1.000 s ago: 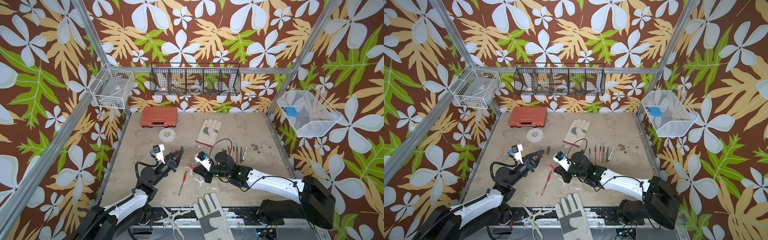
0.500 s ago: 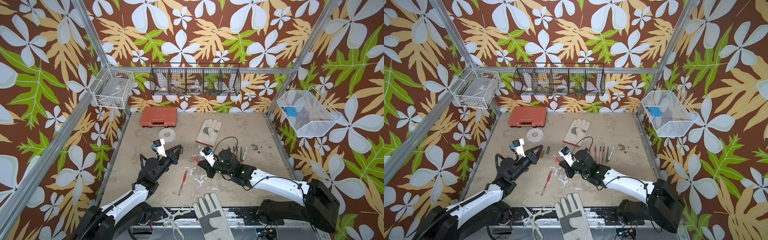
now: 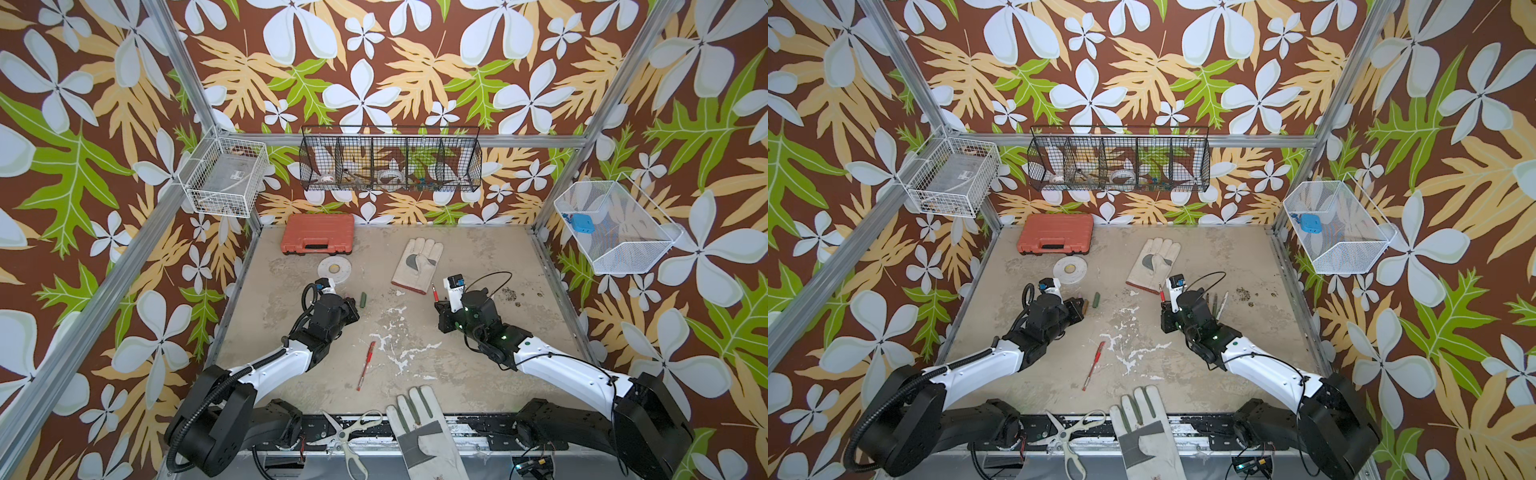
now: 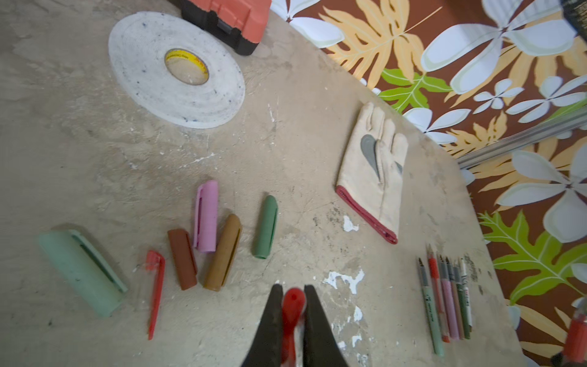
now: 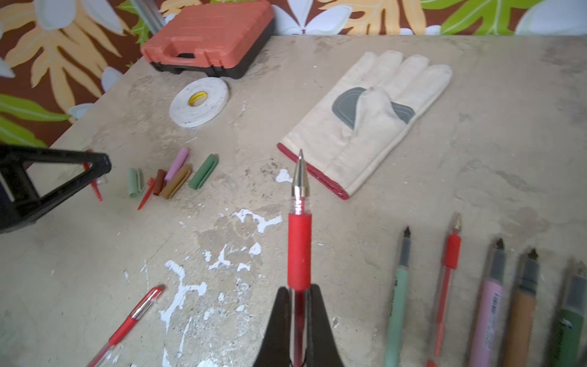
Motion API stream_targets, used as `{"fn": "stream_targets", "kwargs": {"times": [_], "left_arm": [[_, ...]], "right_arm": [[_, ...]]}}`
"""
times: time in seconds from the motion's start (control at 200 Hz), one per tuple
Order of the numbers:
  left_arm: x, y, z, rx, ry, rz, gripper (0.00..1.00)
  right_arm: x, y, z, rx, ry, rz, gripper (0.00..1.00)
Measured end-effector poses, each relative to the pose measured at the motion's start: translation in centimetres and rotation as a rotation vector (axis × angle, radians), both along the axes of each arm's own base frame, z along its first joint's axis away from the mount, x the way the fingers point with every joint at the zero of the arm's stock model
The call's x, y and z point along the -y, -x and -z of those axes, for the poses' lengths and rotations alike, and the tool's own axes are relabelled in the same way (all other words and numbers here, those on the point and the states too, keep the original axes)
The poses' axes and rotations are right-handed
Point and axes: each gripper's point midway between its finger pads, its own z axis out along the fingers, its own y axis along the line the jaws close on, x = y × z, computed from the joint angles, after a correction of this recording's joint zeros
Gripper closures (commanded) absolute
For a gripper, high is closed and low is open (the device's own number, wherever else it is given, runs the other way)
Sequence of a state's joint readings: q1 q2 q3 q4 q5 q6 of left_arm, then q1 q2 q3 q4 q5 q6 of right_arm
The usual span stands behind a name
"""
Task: Open the pen caps
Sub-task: 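Carry the red cap to the caps with left while right moves the pen, then release the red cap onto the caps with left while right carries pen to markers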
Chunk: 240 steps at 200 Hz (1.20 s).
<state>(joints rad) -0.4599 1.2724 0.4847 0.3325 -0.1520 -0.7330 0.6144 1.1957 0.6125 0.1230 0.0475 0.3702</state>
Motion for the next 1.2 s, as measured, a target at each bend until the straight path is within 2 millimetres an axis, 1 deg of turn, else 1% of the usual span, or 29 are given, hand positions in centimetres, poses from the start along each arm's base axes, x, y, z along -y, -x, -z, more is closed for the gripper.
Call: {"fn": "stream_targets", "kwargs": {"times": [0.135,0.265,0.5,0.731,0.811,0.861,0.951,1.201], "left_arm": [[0.0,-0.1,1.7,-0.057,-0.031,0.002,1.0],[0.1,0.8,3.2,-0.114,-0.038,0.021,1.0],[-0.4,1.9,5.6,-0.198,-0.09,0.029,1.0],[-1.0,3.0,8.1,-0.271,-0.146,0.043,1.0],[-1.0,3.1,8.4,-0.281,-0.151,0.046,1.0],[-1.0,3.1,8.4,-0.283,-0.156,0.047,0.94],[-1.1,3.0,8.5,-0.287,-0.171,0.048,0.89],[-1.5,2.6,8.6,-0.287,-0.198,0.031,0.88]], "right_arm": [[1.1,-0.4,0.8,-0.03,0.009,0.05,1.0],[2.2,-0.8,1.0,-0.043,0.006,0.098,1.0],[2.7,-0.8,1.5,-0.066,0.0,0.125,1.0],[3.4,-0.7,1.0,-0.053,-0.016,0.141,1.0],[3.6,-0.7,0.9,-0.052,-0.018,0.145,1.0],[3.8,-0.8,1.0,-0.053,-0.017,0.151,1.0],[4.0,-0.9,1.2,-0.058,-0.017,0.157,1.0],[4.0,-0.9,1.6,-0.072,-0.016,0.154,1.0]]}}
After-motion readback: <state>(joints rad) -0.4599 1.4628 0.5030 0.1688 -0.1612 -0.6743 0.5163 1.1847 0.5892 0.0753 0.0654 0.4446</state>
